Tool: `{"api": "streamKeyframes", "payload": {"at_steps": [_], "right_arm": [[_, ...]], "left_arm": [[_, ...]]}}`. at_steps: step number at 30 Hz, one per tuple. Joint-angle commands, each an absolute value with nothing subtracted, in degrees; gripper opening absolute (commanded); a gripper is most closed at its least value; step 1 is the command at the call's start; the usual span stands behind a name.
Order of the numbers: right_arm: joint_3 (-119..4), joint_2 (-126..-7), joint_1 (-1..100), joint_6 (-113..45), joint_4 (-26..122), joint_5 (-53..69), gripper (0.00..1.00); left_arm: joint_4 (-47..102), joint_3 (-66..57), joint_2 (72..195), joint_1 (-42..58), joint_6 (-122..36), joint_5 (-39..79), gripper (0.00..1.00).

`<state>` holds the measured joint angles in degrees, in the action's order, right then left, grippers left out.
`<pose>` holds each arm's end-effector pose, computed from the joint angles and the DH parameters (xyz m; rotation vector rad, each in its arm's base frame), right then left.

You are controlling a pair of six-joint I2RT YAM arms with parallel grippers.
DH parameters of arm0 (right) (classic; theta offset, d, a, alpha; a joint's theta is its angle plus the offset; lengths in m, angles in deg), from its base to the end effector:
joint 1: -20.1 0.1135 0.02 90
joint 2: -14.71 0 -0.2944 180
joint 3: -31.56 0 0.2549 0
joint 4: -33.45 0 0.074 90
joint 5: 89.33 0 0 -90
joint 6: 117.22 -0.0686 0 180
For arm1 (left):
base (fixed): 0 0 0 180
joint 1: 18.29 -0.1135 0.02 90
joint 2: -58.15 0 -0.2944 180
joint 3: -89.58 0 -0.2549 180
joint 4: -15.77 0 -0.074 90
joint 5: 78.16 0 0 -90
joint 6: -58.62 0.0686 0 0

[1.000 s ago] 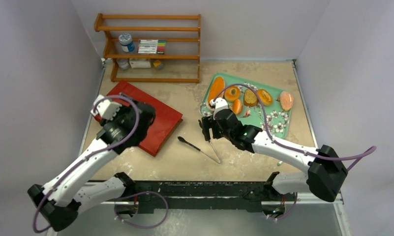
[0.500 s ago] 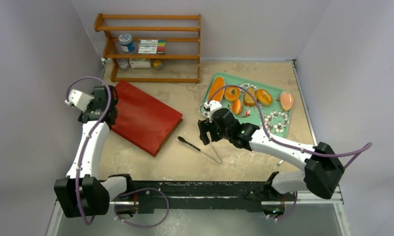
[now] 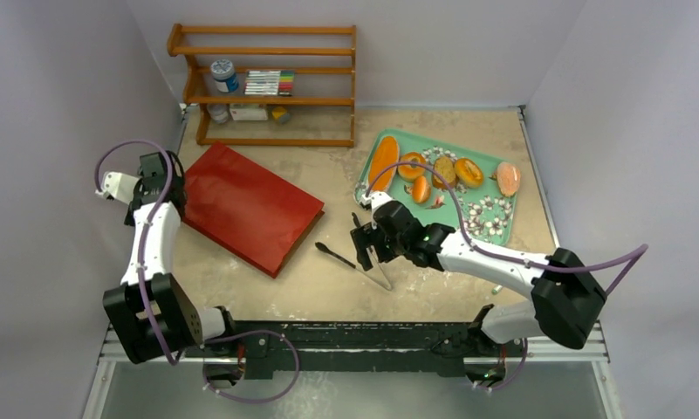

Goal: Take the fake bread out of the paper bag
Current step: Pick up the clamp from the center of the board.

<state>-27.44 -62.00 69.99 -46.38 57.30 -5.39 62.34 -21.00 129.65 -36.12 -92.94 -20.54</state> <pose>0.1998 0.2260 0.2281 -0.5668 2.2733 0.4950 0.2443 0.1172 0.2844 -1.6344 1.5812 0.2914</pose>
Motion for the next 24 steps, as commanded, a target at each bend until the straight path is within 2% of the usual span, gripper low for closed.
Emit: {"api": "streamKeyframes", "payload": {"at_steps": [1, 12, 24], "right_arm": [[-28.45, -64.29, 70.54, -46.4, 56.7, -3.97, 1.0], [-29.07, -67.99, 70.63, -45.68, 56.2, -4.78, 1.0], [-29.22, -74.18, 71.15, -45.86, 52.6, -2.93, 0.98]], "left_arm": [[58.16, -18.58, 133.36, -38.99, -93.35, -18.03, 0.86], [53.87, -20.61, 136.1, -45.55, -93.15, -15.42, 0.88], [51.78, -12.83, 146.04, -48.6, -91.1, -15.04, 0.88]]}}
